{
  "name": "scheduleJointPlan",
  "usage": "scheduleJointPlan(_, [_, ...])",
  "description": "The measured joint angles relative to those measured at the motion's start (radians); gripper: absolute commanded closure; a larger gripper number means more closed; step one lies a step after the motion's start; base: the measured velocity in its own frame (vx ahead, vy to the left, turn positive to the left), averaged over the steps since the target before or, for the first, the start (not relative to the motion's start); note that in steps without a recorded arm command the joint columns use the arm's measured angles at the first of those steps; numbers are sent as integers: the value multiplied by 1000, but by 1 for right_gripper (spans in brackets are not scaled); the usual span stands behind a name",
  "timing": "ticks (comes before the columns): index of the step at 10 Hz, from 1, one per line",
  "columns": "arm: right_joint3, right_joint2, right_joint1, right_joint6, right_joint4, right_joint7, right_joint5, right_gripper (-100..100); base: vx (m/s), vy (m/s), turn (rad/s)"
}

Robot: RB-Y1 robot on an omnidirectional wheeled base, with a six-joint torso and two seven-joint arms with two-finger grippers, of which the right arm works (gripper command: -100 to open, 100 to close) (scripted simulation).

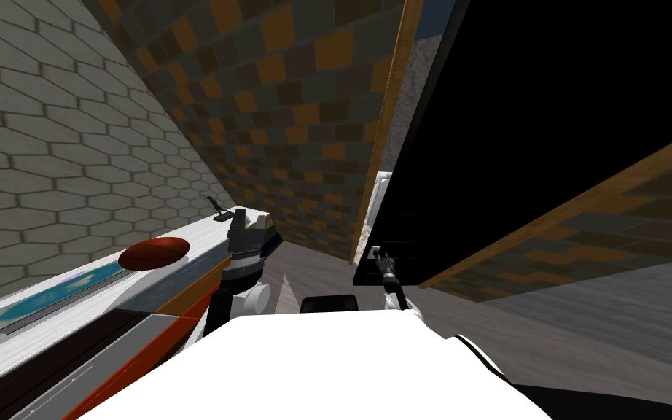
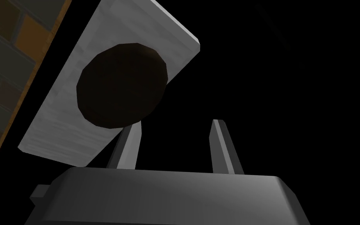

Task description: Pull the door open

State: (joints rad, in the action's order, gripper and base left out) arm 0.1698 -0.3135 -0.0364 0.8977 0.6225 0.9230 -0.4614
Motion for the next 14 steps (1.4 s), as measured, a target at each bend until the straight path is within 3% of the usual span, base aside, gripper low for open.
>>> scheduleJointPlan(1, [-3, 4, 16, -10, 24, -2, -4, -100, -7, 11, -12])
scheduleJointPlan(2, [-8, 0, 46, -43, 87, -17, -8, -100, -30, -6, 5])
scheduleJointPlan(3, [-2, 0, 38, -48, 81, 0, -17, -100, -34, -11, 24])
scheduleJointPlan(4, [5, 2, 29, -31, 57, 24, -20, -100, -50, -12, 48])
scheduleJointPlan(5, [12, -3, 51, -35, 89, 48, -31, -100, -36, -12, 11])
scheduleJointPlan(8, [32, 5, 22, -16, 41, 117, -51, -100, -29, -6, 11])
scheduleJointPlan(10, [35, 9, 29, -13, 45, 122, -53, -100, -6, -8, 4])
scheduleJointPlan(11, [31, 3, 51, -33, 89, 112, -56, -100, -31, -2, 40])
scheduleJointPlan(13, [51, 3, 24, -13, 43, 174, -75, -100, -61, -9, 25])
scheduleJointPlan(14, [56, 0, 37, -16, 62, 196, -83, -100, -39, -8, -26])
